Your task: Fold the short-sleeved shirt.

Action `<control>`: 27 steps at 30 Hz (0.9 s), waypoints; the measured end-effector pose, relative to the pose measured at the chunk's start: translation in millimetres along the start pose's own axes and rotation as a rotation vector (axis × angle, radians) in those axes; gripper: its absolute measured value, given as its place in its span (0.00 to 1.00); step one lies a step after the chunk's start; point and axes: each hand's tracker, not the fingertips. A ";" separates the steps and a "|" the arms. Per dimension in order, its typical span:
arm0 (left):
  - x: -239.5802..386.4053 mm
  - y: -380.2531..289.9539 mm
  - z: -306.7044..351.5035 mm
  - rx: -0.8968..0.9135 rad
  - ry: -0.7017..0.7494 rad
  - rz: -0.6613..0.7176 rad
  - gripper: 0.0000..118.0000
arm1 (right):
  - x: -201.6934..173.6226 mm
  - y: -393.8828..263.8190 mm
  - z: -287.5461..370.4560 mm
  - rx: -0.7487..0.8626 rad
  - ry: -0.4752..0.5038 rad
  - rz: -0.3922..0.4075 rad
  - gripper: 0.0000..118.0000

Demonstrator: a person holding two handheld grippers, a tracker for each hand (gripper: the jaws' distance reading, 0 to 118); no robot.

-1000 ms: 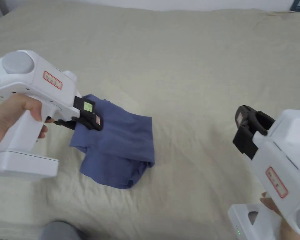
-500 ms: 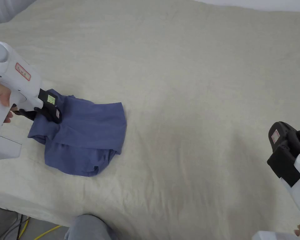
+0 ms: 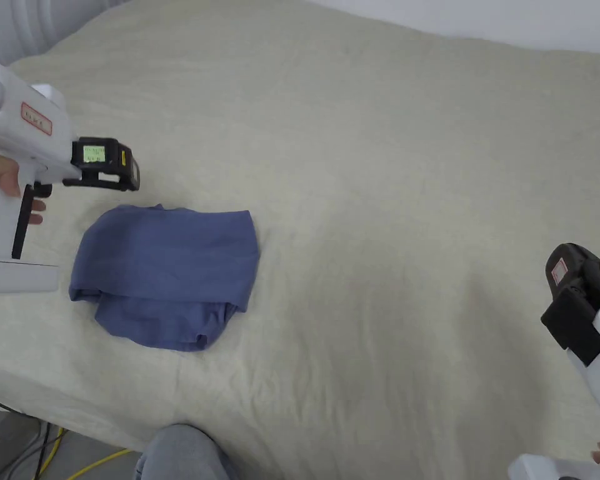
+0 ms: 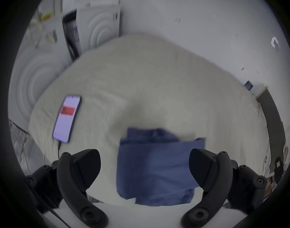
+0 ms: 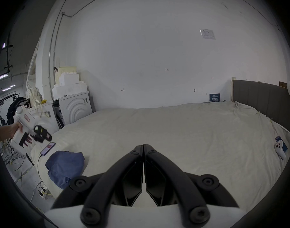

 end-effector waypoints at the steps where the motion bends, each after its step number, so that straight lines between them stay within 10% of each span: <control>1: 11.6 1.5 11.9 0.061 -0.007 -0.028 0.95 | -2.5 -0.6 -5.2 0.006 -0.001 0.002 0.00; 15: 223.9 -67.3 72.8 0.625 -0.164 -0.213 1.00 | 44.0 55.1 24.9 0.093 -0.095 0.030 0.00; 27: 312.8 -152.4 59.0 0.748 -0.166 -0.270 1.00 | 87.6 57.7 55.8 0.127 -0.218 0.046 0.00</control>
